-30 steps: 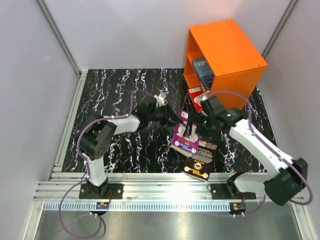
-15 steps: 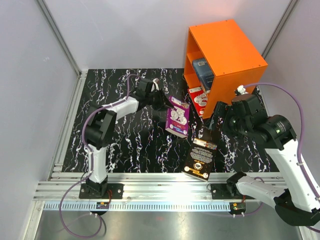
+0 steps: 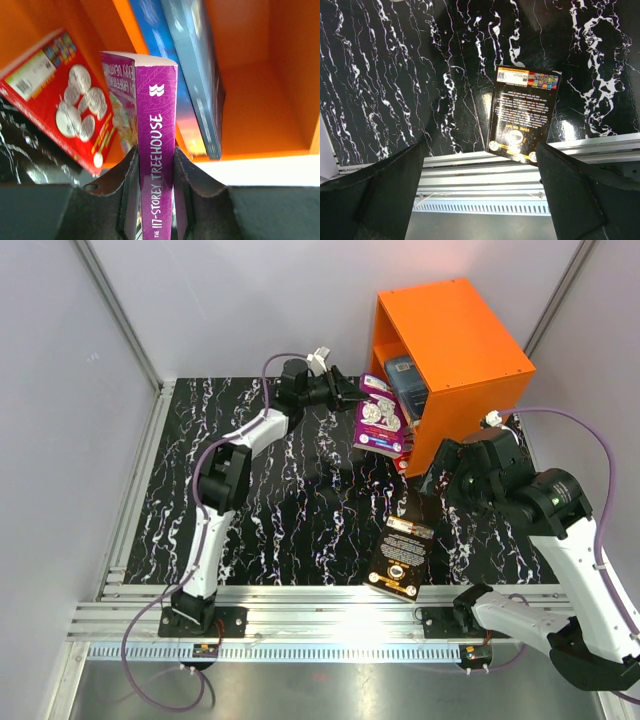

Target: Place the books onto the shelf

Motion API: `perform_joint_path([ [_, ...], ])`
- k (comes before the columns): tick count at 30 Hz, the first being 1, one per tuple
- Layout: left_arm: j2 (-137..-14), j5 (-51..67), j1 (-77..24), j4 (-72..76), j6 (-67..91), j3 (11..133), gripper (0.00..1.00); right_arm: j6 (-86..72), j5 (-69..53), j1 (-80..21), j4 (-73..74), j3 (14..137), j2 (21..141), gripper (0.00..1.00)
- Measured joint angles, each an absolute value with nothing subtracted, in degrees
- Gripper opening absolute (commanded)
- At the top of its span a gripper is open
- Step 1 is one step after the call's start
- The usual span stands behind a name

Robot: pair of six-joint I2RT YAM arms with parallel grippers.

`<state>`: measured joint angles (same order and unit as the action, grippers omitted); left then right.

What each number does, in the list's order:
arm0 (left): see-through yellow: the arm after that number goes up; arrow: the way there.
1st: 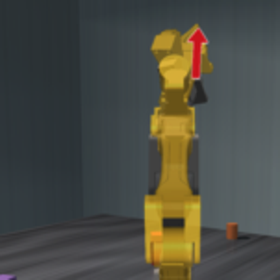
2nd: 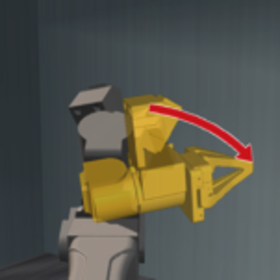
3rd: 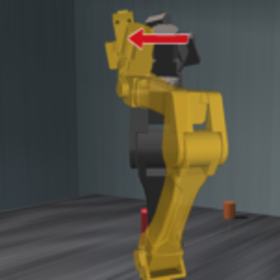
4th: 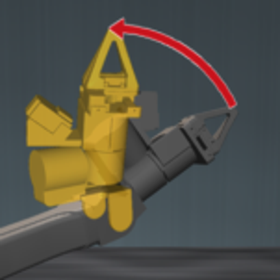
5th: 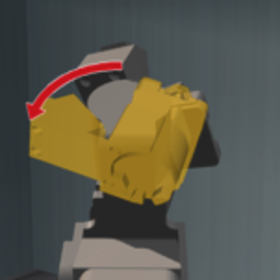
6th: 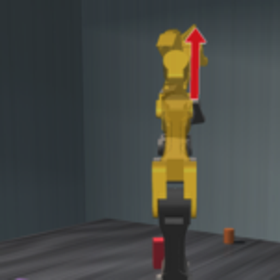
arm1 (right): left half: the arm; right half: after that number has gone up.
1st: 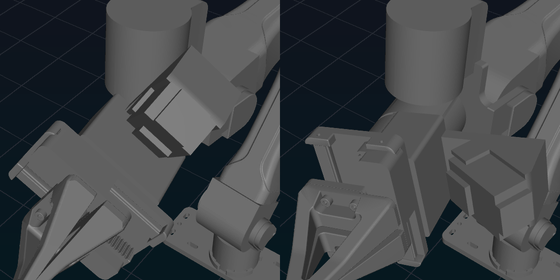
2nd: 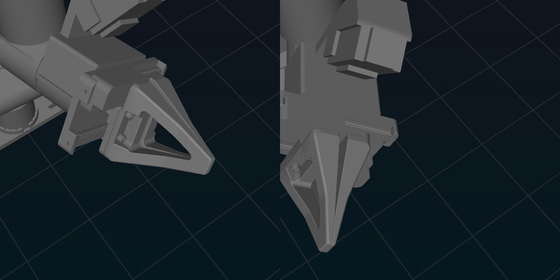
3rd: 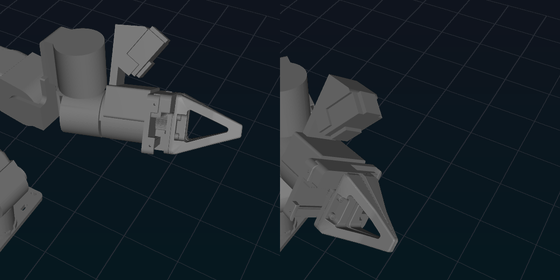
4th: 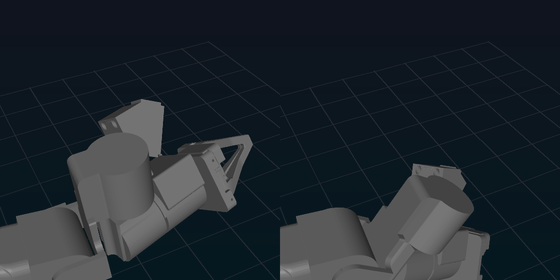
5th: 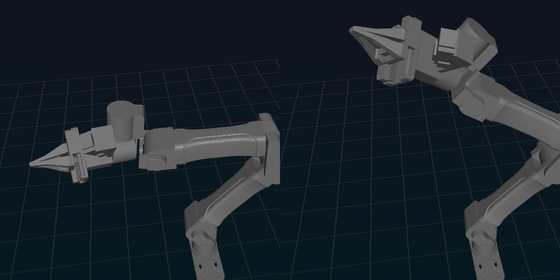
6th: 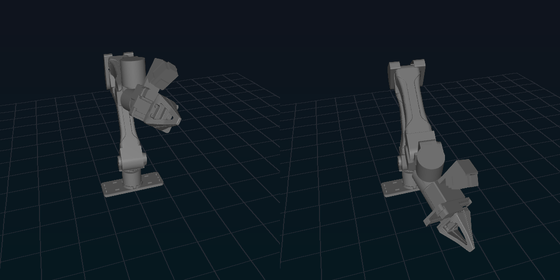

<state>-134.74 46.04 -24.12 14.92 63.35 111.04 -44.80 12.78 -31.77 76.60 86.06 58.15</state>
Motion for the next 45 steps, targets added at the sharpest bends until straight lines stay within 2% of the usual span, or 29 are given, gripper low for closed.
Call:
perform_joint_path([
  [8, -149.3, 39.5, -24.9, 29.0, 77.5, 116.0, 0.00, -46.0, 13.1, -31.8, 76.6, 86.5, 59.2, 1.00],
  [12, -154.8, 33.2, -27.9, 28.9, 81.6, 117.3, 0.00, -46.2, 13.1, -31.8, 76.6, 86.6, 60.2, 1.00],
  [19, -155.4, 22.9, -32.2, 29.5, 85.0, 116.4, 0.00, -46.4, 13.1, -31.8, 76.6, 86.6, 60.4, 1.00],
  [26, -154.7, 19.6, -33.8, 24.9, 82.6, 118.4, 0.00, -46.4, 13.0, -31.8, 76.6, 86.6, 60.4, 1.00],
  [31, -150.9, 18.3, -34.1, 21.8, 78.8, 114.6, 0.01, -46.4, 13.0, -31.8, 76.6, 86.5, 60.4, 1.00],
  [33, -149.9, 18.4, -34.1, 20.5, 76.8, 114.6, 0.20, -46.4, 13.0, -31.8, 76.6, 86.5, 60.2, 1.00],
  [34, -149.4, 18.4, -34.1, 19.9, 75.9, 114.6, 0.33, -46.4, 13.0, -31.8, 76.6, 86.4, 60.1, 1.00],
  [35, -148.9, 18.4, -34.1, 19.1, 74.8, 114.6, 0.52, -46.4, 13.0, -31.8, 76.6, 86.3, 60.1, 1.00],
  [38, -147.5, 18.9, -34.3, 15.7, 70.8, 115.1, 0.74, -46.4, 13.0, -31.8, 76.6, 86.1, 59.9, 1.00],
  [40, -147.3, 18.8, -34.6, 12.5, 68.3, 116.5, 0.83, -46.4, 12.9, -31.8, 76.6, 86.0, 59.8, 1.00],
  [41, -147.3, 18.8, -34.7, 10.6, 66.6, 117.3, 0.99, -46.4, 12.9, -31.8, 76.6, 85.9, 59.7, 1.00],
  [45, -146.7, 18.9, -35.7, 4.4, 61.8, 118.5, 0.99, -46.4, 12.9, -31.8, 76.6, 85.6, 59.2, 1.00],
])
